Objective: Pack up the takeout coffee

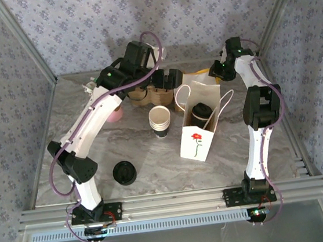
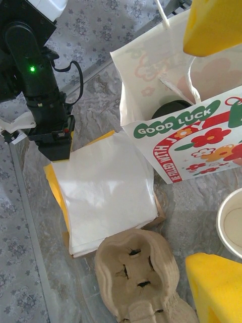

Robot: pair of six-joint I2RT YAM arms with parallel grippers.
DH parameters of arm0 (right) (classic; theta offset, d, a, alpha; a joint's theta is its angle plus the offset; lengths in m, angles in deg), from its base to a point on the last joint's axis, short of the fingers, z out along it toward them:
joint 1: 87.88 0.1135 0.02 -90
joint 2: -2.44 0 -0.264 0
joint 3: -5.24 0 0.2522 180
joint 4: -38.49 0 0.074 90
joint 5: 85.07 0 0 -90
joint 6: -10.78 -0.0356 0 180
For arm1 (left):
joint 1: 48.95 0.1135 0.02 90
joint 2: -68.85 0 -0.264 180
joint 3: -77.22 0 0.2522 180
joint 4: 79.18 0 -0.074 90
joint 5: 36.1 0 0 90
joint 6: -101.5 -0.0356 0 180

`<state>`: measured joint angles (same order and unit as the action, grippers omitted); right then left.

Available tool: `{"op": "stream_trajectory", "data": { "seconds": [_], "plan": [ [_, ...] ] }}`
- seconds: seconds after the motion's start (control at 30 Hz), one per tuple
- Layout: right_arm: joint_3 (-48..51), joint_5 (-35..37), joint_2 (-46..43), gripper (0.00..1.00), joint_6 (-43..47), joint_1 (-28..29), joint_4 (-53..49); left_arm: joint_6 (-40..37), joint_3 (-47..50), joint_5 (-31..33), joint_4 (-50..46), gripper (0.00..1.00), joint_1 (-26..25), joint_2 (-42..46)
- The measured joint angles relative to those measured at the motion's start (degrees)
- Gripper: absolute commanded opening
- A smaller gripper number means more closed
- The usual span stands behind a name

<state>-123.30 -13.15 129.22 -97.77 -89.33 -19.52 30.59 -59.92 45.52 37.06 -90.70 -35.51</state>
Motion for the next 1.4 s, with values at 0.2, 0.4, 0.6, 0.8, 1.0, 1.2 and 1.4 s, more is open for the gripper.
{"op": "stream_trajectory", "data": {
  "seconds": [0.2,0.4,0.6,0.8,1.0,1.2,1.4],
  "plan": [
    [-0.02,-0.11,0.31,0.41,0.24,0.11,-0.02,-0.13,-1.38,0.02,-0.96,1.0,-0.04,-0.94],
    [-0.81,-0.11,2.58,0.41,0.26,0.2,-0.07,-0.17,-2.62,0.04,-1.97,1.0,-0.42,-1.9],
    [-1.42,-0.15,4.04,0.26,1.25,0.26,-0.28,-0.2,-4.59,0.07,-2.95,1.0,-0.44,-2.71],
    [-1.79,-0.76,4.0,0.0,1.75,0.28,-0.33,-0.55,-5.88,0.24,-3.76,1.0,-0.87,-3.02],
    [-1.79,-0.74,1.97,0.0,1.46,0.87,-0.87,-0.59,-6.62,0.48,-4.09,1.0,-1.57,-3.02],
    [-3.34,-0.68,-4.37,0.0,0.22,1.27,-1.42,-0.85,-6.62,1.55,-4.28,1.0,-2.27,-2.89],
    [-7.34,-0.35,-8.28,0.0,-0.48,1.53,-2.43,-1.03,-5.88,2.45,-4.04,1.0,-2.43,-0.57]
  ]
}}
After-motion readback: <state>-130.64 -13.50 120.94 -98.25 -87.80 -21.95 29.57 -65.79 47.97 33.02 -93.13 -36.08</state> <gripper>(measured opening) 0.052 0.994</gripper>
